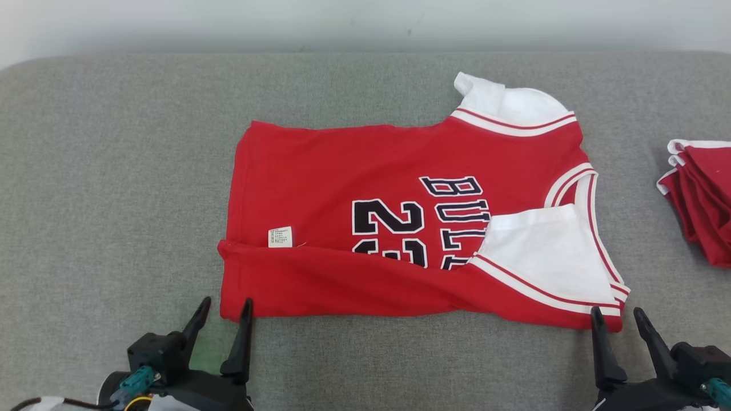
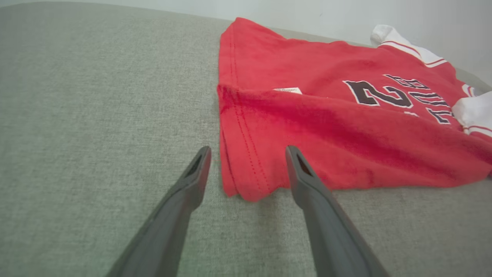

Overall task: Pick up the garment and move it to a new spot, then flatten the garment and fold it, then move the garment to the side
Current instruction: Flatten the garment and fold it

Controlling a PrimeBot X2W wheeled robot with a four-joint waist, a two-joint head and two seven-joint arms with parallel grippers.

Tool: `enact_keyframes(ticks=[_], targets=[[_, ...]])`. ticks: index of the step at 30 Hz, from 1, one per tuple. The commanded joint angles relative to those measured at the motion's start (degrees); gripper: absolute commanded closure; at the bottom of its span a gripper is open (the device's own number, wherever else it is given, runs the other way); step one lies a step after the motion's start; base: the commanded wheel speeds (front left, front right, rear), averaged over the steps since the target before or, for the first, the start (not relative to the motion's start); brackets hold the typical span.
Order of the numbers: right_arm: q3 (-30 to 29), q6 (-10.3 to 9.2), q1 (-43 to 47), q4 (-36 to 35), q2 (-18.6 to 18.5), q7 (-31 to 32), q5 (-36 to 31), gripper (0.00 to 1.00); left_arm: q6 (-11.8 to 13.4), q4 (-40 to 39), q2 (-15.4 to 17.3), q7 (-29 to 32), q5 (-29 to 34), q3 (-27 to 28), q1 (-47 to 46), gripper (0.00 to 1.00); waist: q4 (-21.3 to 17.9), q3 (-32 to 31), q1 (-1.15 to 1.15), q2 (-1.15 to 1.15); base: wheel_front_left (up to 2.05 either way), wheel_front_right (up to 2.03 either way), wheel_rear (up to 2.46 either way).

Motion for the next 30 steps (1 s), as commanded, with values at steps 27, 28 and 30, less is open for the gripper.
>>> enact_keyframes(ticks=[27,28,30], targets=[[1.84,-0.04,-0.64,4.03,-0.5,2.48,6.78,1.0,-1.75,-2.07,2.69,6.11,-4.99,0.12,1.94,1.0,0.73,0.47,0.0,0.0,0.0,0.0,0.0],[1.83,-0.04,0.56,2.6,-0.36,3.53,6.97,1.0,-1.44,-3.18,3.2,6.64,-4.91,0.06,2.74,1.0,0.85,0.27,0.0,0.0,0.0,0.0,0.0],[1.58,-0.04,3.07,-0.44,-0.15,5.37,7.16,1.0,-0.8,-5.6,4.36,7.75,-4.83,0.19,4.57,1.0,0.96,-0.17,0.0,0.0,0.0,0.0,0.0]])
